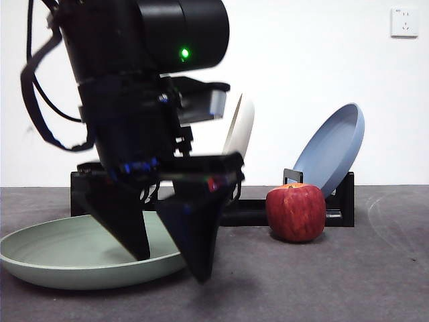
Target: Take the green plate from the plate rack,put the plate on the table,take the apple from the table,put the apple in the plate
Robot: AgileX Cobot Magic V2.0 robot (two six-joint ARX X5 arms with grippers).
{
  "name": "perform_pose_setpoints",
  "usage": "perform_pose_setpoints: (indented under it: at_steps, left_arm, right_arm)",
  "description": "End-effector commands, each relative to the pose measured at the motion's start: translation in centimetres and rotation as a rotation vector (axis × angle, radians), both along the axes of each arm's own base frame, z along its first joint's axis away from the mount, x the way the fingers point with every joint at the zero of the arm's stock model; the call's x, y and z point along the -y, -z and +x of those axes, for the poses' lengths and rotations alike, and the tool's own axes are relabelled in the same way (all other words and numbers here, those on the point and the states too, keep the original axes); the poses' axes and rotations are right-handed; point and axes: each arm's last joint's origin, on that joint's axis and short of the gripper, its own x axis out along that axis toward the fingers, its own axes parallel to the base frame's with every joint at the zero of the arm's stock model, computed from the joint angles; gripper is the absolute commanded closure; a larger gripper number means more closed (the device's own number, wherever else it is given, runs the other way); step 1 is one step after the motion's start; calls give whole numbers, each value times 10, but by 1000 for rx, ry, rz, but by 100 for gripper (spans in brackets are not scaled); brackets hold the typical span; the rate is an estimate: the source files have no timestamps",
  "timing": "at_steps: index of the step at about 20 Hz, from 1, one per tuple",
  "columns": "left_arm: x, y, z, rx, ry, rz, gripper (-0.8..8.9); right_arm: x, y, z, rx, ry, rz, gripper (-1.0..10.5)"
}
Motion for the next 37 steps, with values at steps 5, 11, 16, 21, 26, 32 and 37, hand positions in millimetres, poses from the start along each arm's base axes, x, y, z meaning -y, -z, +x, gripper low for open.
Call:
perform_pose_setpoints:
  at_steps: [5, 11, 16, 21, 26, 32, 37]
  left_arm:
    - [-25, -85, -18, 191, -13, -248, 400]
    - [-94, -214, -72, 429, 1, -539, 401]
    - [-161, -289, -125, 628, 13, -770, 401]
    - [-208, -316, -161, 704, 15, -856, 401]
    - [-221, -318, -170, 704, -6, -809, 401]
    - [-221, -316, -171, 696, -3, -793, 401]
    - [-221, -316, -171, 695, 0, -788, 401]
  right_arm:
    - [0, -1, 0, 5, -3, -2, 415]
    - [1, 4, -4, -19, -14, -61, 415]
    - [-10, 12, -7, -27, -14, -194, 412]
    - [-41, 27, 4, -51, 20, -346, 412]
    - [-93, 51, 31, -27, -12, -435, 412]
    - [-135, 101, 70, -69, -1, -568, 413]
    - [-149, 136, 92, -77, 54, -690, 413]
